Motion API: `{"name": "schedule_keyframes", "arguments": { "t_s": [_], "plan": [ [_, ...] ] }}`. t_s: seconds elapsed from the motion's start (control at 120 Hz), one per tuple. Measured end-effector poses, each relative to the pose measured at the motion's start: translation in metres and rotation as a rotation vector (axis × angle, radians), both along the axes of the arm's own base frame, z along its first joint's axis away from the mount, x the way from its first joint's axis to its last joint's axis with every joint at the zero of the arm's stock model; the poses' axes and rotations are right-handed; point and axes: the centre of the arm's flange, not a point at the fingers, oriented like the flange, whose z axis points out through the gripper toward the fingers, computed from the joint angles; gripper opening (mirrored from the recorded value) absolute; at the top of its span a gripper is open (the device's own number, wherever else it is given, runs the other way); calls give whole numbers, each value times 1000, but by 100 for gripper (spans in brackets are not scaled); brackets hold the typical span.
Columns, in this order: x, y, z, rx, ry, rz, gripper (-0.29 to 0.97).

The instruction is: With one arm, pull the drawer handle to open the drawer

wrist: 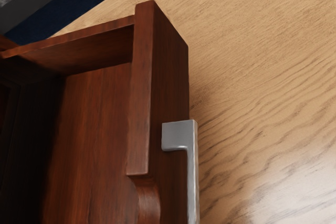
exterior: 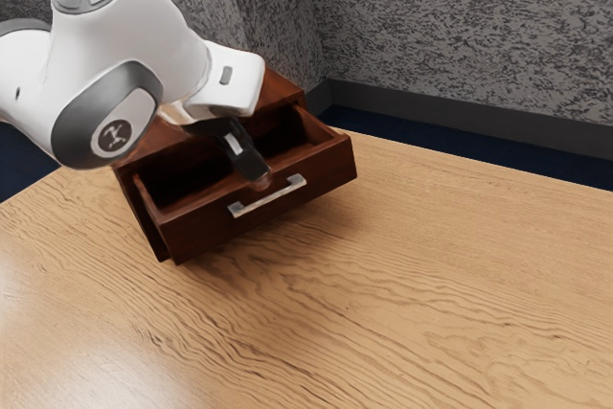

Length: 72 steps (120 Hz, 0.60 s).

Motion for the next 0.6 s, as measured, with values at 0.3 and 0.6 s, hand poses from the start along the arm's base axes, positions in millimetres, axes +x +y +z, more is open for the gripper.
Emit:
{"name": "schedule_keyframes", "arguments": {
  "t_s": [0.3, 0.6],
  "plan": [
    [-5, -13, 100, -136, 160, 192, 67],
    [-26, -5, 86, -178, 339, 363, 68]
  ]
}}
